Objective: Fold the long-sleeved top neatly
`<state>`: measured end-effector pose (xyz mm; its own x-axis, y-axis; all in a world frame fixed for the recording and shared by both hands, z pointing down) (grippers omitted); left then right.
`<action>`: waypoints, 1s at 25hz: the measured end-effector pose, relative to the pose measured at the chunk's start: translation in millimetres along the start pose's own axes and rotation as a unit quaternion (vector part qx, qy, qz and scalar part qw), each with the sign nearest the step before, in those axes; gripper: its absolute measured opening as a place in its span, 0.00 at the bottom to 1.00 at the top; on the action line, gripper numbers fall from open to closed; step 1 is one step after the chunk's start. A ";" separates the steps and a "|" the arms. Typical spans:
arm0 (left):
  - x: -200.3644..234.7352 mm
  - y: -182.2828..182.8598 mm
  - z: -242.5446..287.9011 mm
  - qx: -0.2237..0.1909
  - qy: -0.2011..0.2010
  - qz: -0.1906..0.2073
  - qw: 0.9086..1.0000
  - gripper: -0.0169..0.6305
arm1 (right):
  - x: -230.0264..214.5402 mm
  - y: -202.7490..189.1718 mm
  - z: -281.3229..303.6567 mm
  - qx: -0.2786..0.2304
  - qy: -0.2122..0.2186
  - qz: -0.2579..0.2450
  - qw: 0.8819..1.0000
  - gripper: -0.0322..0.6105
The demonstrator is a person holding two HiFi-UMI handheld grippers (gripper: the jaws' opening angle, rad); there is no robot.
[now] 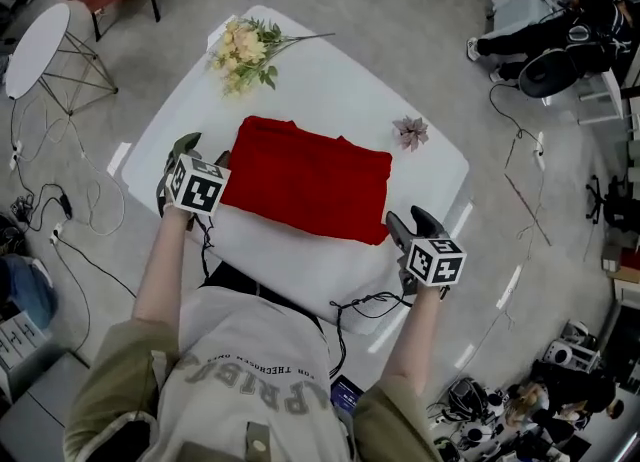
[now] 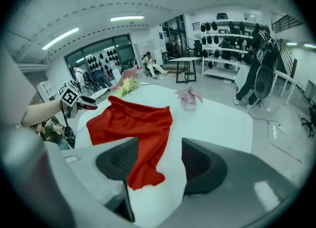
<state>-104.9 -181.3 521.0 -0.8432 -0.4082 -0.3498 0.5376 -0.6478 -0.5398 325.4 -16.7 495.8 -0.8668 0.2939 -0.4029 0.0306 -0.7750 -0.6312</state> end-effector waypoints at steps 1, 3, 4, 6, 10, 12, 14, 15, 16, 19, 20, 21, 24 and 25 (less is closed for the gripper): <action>3.4 -11.8 -4.2 0.008 0.010 -0.009 1.000 0.48 | 3.6 -12.0 -4.7 0.001 0.004 0.004 1.000 0.46; 2.7 -34.6 -13.5 0.032 -0.004 -0.028 0.999 0.48 | 12.9 -31.8 -9.9 0.006 0.017 0.007 1.000 0.46; -2.6 -44.3 -17.8 0.042 -0.024 -0.036 0.998 0.48 | 17.9 -39.4 -9.9 0.010 0.024 0.006 1.000 0.46; -19.7 -59.4 -23.3 0.055 -0.064 -0.046 0.995 0.48 | 27.8 -52.2 -5.2 0.022 0.030 -0.001 0.999 0.46; -47.2 -66.5 -28.9 0.049 -0.077 -0.049 0.995 0.42 | 42.8 -67.6 13.6 0.058 0.028 -0.027 0.998 0.46; -55.5 -63.7 -30.2 0.040 -0.082 -0.041 0.995 0.35 | 44.7 -68.9 23.2 0.085 0.007 -0.052 0.995 0.46; -62.9 -63.9 -30.6 0.037 -0.094 -0.025 0.995 0.22 | 43.9 -68.8 28.6 0.097 0.000 -0.066 0.993 0.42; -65.6 -64.8 -31.9 0.037 -0.103 -0.014 0.994 0.11 | 44.2 -69.0 29.1 0.092 0.012 -0.060 0.994 0.31; -66.4 -65.4 -35.1 0.036 -0.112 -0.005 0.993 0.08 | 45.5 -69.1 28.0 0.078 0.038 -0.046 0.995 0.22; -49.7 -66.6 -53.9 0.020 -0.137 -0.026 0.990 0.06 | 51.8 -66.3 12.2 -0.018 0.173 0.041 0.984 0.13; -38.6 -69.6 -60.5 0.015 -0.144 -0.049 0.988 0.06 | 52.3 -67.1 4.1 -0.055 0.220 0.076 0.971 0.13; -27.3 -74.9 -66.0 0.015 -0.148 -0.070 0.986 0.06 | 51.0 -71.0 -3.3 -0.082 0.257 0.107 0.957 0.13; -14.0 -98.0 -70.9 0.042 -0.172 -0.081 0.981 0.06 | 40.9 -103.2 -9.3 -0.045 0.269 0.144 0.951 0.13; -17.9 -104.7 -69.6 0.056 -0.179 -0.069 0.980 0.06 | 38.7 -115.8 -4.3 0.000 0.243 0.131 0.961 0.13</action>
<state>-145.6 -61.4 530.5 -0.8664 -0.4989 0.0221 0.4316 -0.7704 -0.4693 290.4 86.9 550.4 -0.4942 0.3152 -0.8102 0.2156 -0.8584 -0.4655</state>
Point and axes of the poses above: the fingertips, and each gripper's own axes: z forward along the fingers, x to its left, y out of its top, the point moved 7 cm from there along -z, backward along the fingers, and after that the axes turned 15 degrees about y, right-handed, at the moved point
